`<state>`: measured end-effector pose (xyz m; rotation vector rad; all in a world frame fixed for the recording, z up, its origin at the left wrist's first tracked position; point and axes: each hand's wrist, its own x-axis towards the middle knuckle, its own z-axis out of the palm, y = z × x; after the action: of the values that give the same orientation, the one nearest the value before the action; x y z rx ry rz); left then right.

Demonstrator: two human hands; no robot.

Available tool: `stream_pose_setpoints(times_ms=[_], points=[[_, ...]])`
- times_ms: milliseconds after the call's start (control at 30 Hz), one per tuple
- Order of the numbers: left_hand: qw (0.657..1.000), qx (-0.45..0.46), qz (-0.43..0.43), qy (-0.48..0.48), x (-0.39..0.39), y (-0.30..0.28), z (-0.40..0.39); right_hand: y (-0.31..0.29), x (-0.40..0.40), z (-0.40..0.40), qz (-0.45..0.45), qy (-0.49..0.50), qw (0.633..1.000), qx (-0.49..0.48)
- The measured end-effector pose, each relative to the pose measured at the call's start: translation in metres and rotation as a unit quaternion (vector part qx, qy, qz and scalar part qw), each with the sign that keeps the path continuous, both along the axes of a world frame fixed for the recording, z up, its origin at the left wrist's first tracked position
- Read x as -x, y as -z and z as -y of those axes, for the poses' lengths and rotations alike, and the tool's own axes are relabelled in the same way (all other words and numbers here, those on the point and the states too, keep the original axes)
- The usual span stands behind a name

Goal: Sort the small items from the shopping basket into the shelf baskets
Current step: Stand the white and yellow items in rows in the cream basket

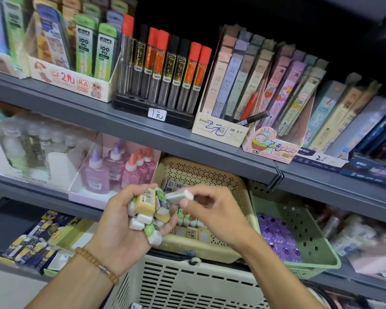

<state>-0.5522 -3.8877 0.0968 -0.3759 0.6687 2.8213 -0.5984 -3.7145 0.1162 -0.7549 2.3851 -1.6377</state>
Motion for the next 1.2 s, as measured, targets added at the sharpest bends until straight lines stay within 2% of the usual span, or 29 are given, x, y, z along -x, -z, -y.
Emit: stream_pose_setpoints(times_ms=[67, 133, 233, 333, 700, 833, 933, 1067, 1200], points=[[1.000, 0.003, 0.008, -0.004, 0.000, -0.001, 0.000, 0.004, 0.006, -0.008, 0.048, 0.063, 0.994, 0.080], [1.000, 0.007, 0.010, -0.005, 0.000, -0.001, 0.001, 0.011, 0.017, -0.014, 0.094, 0.151, 0.978, 0.113], [1.000, 0.014, 0.012, -0.006, -0.001, -0.001, 0.004, 0.022, 0.044, -0.016, 0.146, 0.259, 0.949, 0.104], [1.000, 0.023, 0.012, -0.015, -0.002, 0.001, 0.014, 0.032, 0.074, 0.001, 0.170, 0.279, 0.942, 0.076], [0.996, 0.071, 0.000, -0.046, -0.002, 0.001, 0.041, 0.063, 0.143, 0.050, 0.141, 0.217, 0.957, -0.134], [0.997, 0.060, -0.001, -0.047, -0.001, 0.001, 0.041, 0.050, 0.117, 0.048, 0.061, 0.206, 0.970, -0.110], [0.997, 0.055, -0.003, -0.052, 0.000, 0.003, 0.040, 0.027, 0.075, 0.048, 0.058, 0.097, 0.991, -0.068], [0.996, 0.068, -0.018, -0.055, 0.001, 0.002, 0.035, 0.010, 0.035, 0.044, 0.072, -0.050, 0.996, -0.022], [0.997, 0.055, -0.035, -0.050, 0.001, -0.002, 0.026, 0.007, 0.024, 0.043, 0.037, -0.061, 0.996, -0.057]])
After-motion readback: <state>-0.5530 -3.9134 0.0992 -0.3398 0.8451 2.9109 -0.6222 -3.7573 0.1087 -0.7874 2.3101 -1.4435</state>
